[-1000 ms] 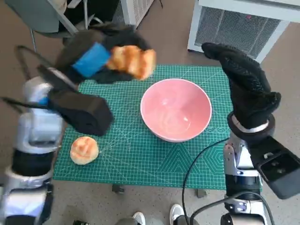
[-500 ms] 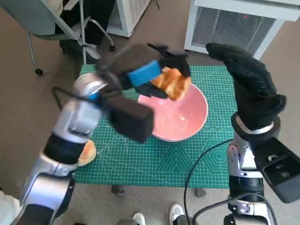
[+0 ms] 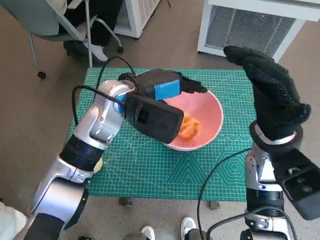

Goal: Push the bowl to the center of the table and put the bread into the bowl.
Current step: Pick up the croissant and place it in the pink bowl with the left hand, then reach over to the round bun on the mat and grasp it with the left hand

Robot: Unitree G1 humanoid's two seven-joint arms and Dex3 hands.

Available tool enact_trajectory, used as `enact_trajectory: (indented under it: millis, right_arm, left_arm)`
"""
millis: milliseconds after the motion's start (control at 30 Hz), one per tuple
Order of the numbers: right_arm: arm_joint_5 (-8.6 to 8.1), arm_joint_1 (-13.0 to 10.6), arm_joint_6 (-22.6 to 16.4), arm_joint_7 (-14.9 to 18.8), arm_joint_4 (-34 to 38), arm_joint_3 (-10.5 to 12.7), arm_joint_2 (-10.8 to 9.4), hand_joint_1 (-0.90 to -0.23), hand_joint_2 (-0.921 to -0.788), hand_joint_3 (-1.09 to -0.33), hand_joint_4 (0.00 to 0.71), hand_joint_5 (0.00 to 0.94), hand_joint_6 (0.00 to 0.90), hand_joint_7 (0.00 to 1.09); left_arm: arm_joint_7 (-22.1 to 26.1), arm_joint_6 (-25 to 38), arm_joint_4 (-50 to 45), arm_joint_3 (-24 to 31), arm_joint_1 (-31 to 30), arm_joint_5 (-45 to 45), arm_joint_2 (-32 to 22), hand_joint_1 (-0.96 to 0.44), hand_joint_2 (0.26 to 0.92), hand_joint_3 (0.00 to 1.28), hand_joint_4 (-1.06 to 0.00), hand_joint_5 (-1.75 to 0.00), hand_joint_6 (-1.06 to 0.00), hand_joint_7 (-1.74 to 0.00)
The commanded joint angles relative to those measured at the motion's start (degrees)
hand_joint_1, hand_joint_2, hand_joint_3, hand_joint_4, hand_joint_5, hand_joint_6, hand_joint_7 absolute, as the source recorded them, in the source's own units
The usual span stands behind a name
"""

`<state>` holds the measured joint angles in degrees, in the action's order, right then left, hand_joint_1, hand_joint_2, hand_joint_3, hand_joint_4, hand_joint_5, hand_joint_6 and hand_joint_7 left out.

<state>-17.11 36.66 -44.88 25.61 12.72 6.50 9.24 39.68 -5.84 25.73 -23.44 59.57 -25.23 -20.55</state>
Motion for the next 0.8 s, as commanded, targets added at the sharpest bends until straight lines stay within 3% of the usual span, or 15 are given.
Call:
enact_trajectory:
  millis: [33, 400, 800]
  right_arm:
    - [1.30, -1.6, 0.9, -0.7, -0.6, -0.1, 0.6, -0.586, -0.921, -0.786, -0.001, 0.585, -0.001, 0.78]
    - [2.14, -2.5, 1.4, -1.5, -1.8, -0.3, 0.4, -0.603, -0.921, -0.784, -0.001, 0.584, -0.001, 0.78]
    - [2.17, -2.4, 1.5, -1.8, -1.5, -0.5, 0.4, -0.604, -0.921, -0.787, -0.001, 0.585, -0.001, 0.79]
  left_arm:
    - [-0.4, -1.5, -5.8, 3.1, -3.6, 2.3, -2.7, -0.24, 0.851, 0.00, -0.02, 0.00, -0.24, 0.00]
    - [3.5, -2.8, -26.5, 16.3, -16.8, 12.9, -14.2, -0.25, 0.840, 0.00, -0.05, -0.01, -0.25, -0.01]
    - [5.5, -4.0, -37.7, 31.9, -36.8, 18.6, -28.1, -0.27, 0.851, 0.00, -0.15, -0.02, -0.32, -0.04]
